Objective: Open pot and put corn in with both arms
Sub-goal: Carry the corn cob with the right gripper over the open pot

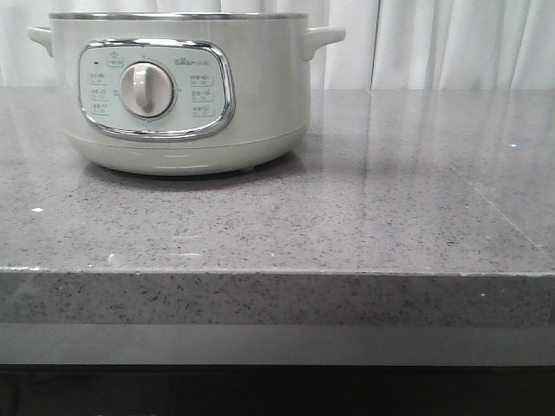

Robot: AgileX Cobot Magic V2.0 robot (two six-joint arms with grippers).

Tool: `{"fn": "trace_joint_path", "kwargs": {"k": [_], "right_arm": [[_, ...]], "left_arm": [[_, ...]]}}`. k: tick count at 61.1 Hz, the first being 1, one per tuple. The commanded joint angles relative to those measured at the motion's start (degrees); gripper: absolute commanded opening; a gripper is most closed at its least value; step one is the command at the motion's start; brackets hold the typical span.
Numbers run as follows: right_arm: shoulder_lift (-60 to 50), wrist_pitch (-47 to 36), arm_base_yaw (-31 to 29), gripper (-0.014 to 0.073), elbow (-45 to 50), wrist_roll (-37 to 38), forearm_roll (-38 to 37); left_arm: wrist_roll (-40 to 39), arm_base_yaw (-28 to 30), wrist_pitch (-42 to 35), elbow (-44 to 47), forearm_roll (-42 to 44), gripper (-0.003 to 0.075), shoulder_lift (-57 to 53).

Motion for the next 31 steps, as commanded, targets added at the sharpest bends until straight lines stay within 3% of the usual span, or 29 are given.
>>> {"fn": "trace_joint_path", "kwargs": {"k": [1,23,31], "right_arm": [[-0.1,-1.4,0.1,0.0302,-4.1,-0.5,-0.1],[5.6,3.1,0.1,0.0302,-6.1,-0.5,-6.1],[6.2,3.1,0.1,0.0358,-6.1,-0.5,-6.3]], "left_arm": [[-0.4,0.1,-8.3,-2.0,0.1,0.0262,-0.7],[-0.4,0.1,-8.3,-2.0,0.1,0.0261,-0.7],[-0.4,0.1,-8.3,-2.0,0.1,0.0262,-0.7]]}}
